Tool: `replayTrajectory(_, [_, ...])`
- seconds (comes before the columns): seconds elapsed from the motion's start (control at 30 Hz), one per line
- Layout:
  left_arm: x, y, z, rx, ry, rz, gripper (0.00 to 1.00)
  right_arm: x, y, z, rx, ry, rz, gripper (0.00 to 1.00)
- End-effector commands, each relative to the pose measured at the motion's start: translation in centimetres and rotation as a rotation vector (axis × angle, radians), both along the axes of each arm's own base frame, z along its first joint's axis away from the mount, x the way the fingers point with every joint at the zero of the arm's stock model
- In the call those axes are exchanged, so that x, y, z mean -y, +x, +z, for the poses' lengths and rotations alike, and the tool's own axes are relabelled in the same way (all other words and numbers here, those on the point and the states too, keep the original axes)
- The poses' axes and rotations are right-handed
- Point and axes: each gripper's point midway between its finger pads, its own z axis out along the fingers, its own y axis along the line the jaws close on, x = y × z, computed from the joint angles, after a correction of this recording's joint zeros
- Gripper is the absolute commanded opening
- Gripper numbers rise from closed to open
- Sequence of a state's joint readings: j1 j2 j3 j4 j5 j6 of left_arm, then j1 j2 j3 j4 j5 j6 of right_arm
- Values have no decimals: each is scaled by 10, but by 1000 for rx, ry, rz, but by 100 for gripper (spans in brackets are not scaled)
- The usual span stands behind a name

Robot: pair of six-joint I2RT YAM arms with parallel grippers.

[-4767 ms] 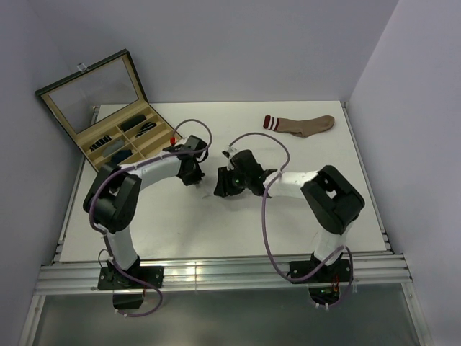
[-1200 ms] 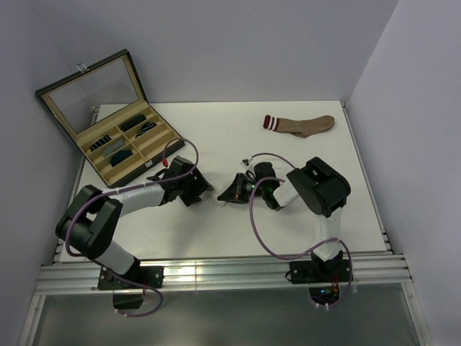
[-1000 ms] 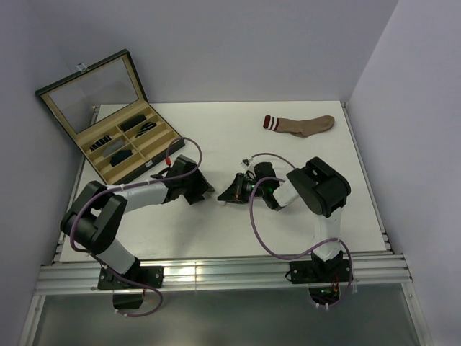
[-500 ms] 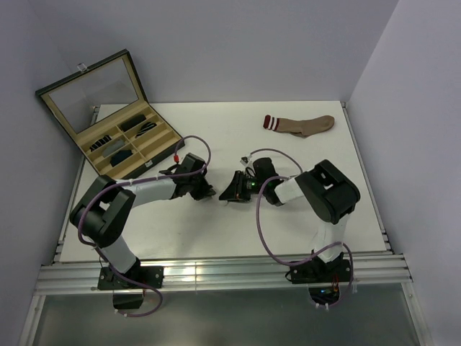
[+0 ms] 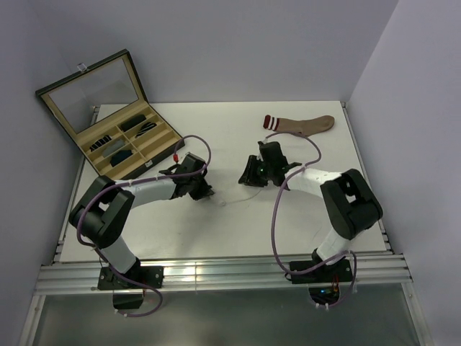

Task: Roll the socks
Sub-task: Roll the sock at the center of the board.

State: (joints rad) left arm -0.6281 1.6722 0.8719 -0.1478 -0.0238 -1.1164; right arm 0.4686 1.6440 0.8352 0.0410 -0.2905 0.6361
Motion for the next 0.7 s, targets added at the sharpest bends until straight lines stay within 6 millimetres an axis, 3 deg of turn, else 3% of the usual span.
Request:
replayTrajectory(0.0, [-3, 1, 9, 32, 36, -32, 0, 24, 15, -19, -37, -158, -42, 39])
replayTrajectory(0.03, [-4, 1, 9, 33, 38, -36, 0, 27, 19, -31, -54, -187, -40, 39])
replayTrajectory(0.1, [-5, 0, 11, 43, 47, -54, 0, 25, 32, -30, -40, -197, -41, 38])
replayTrajectory(0.13, [-6, -1, 12, 44, 58, -64, 0, 25, 33, -40, -59, -218, -29, 38])
replayTrajectory(0.27, [-10, -3, 15, 65, 74, -81, 0, 17, 53, -41, -43, -226, -6, 38])
replayTrajectory(0.43, [-17, -2, 16, 91, 105, -82, 0, 13, 58, -47, -43, -250, 38, 38])
replayTrajectory(0.57, [-18, 0, 7, 73, 127, -68, 0, 6, 56, -37, 1, -226, 89, 38])
replayTrajectory(0.67, [-18, 1, 1, 52, 139, -62, 0, -1, 51, -12, 83, -229, 120, 38])
